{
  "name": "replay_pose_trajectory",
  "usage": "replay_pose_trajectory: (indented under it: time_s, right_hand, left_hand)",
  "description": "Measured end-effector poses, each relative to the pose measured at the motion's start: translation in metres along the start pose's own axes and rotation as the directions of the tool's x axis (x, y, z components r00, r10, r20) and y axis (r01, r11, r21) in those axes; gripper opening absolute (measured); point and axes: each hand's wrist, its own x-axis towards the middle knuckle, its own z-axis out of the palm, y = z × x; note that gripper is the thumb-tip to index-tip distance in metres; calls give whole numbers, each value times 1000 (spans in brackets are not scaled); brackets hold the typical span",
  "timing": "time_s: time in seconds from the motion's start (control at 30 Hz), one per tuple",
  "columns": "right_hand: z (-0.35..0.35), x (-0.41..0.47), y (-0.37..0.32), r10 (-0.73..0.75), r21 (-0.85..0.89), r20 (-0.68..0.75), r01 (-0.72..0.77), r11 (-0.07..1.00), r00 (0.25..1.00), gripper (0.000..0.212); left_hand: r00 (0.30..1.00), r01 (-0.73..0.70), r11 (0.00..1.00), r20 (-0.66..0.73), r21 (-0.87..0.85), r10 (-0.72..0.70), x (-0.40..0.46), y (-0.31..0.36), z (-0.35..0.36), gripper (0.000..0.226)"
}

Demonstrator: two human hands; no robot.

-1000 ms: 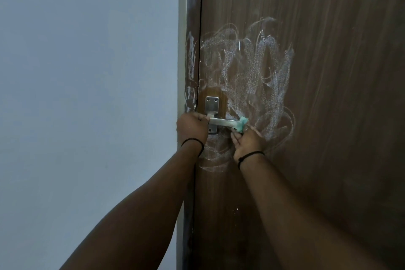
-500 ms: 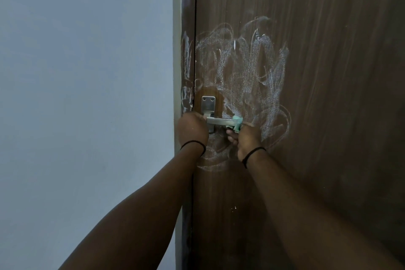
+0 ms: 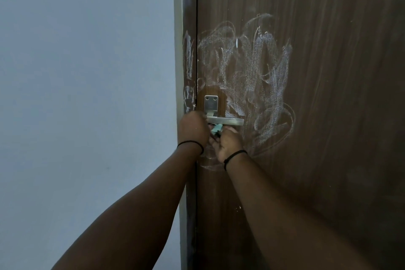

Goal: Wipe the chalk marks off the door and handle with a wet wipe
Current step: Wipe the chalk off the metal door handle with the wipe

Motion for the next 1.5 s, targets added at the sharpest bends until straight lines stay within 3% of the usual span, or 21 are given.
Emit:
replay_pose_trajectory:
  time_s: [0.1, 0.27, 0.4, 0.53, 0.63, 0.7, 0.77, 0.83, 0.9, 1.07, 1.17, 1.23, 1.4, 1.5]
  right_hand:
    - [7, 1, 4, -21, -17, 45, 21, 1000, 999, 28]
    - [-10, 5, -4, -19, -194, 50, 28, 981, 999, 24]
    - [-37, 4, -15, -28, -96, 98, 38, 995, 995, 27]
    - [-53, -1, -25, -62, 23, 45, 61, 998, 997, 29]
    - [-47, -11, -40, -193, -97, 4, 193, 977, 981, 19]
    - [-40, -17, -47, -390, -410, 54, 377, 830, 919, 9]
    - [-31, -20, -51, -536, -685, 197, 506, 524, 821, 5]
    - [-20, -20, -52, -580, -775, 349, 575, 263, 736, 6]
    - [-7, -16, -52, -573, -782, 456, 614, 108, 681, 11]
    - [20, 6, -54, -557, -841, 457, 541, -17, 693, 21]
    - [22, 14, -54, -475, -856, 483, 511, -78, 736, 29]
    - [23, 18, -57, -416, -838, 529, 533, -116, 740, 22]
    - [29, 26, -68, -82, -774, 622, 594, -220, 779, 24]
    - [25, 27, -63, -176, -765, 642, 610, -206, 746, 15]
  left_hand:
    - [1000, 15, 998, 12, -53, -14, 3, -5, -1, 15]
    - [995, 89, 984, -28, -156, -95, 4, -8, 5, 12]
    - [985, 145, 974, -64, -175, -158, 1, -6, 10, 9]
    - [978, 191, 961, -43, -202, -203, 0, -5, 11, 7]
    - [960, 271, 937, -12, -220, -281, -3, -4, 11, 12]
    - [940, 332, 904, 13, -270, -341, -7, -5, 11, 15]
    - [929, 355, 876, 13, -325, -371, -12, -6, 12, 17]
    - [937, 310, 873, -37, -377, -349, -16, -6, 11, 20]
    - [955, 211, 874, -98, -437, -280, -20, -4, 7, 22]
    - [991, -39, 935, -132, -352, -8, -19, -4, 4, 28]
    - [984, -24, 946, -176, -322, -36, -15, -11, 7, 29]
    - [981, -21, 946, -192, -323, -43, -11, -16, 9, 29]
    - [969, -142, 963, -233, -229, 87, 6, -22, 12, 24]
    - [975, -102, 973, -216, -208, 56, 14, -19, 12, 20]
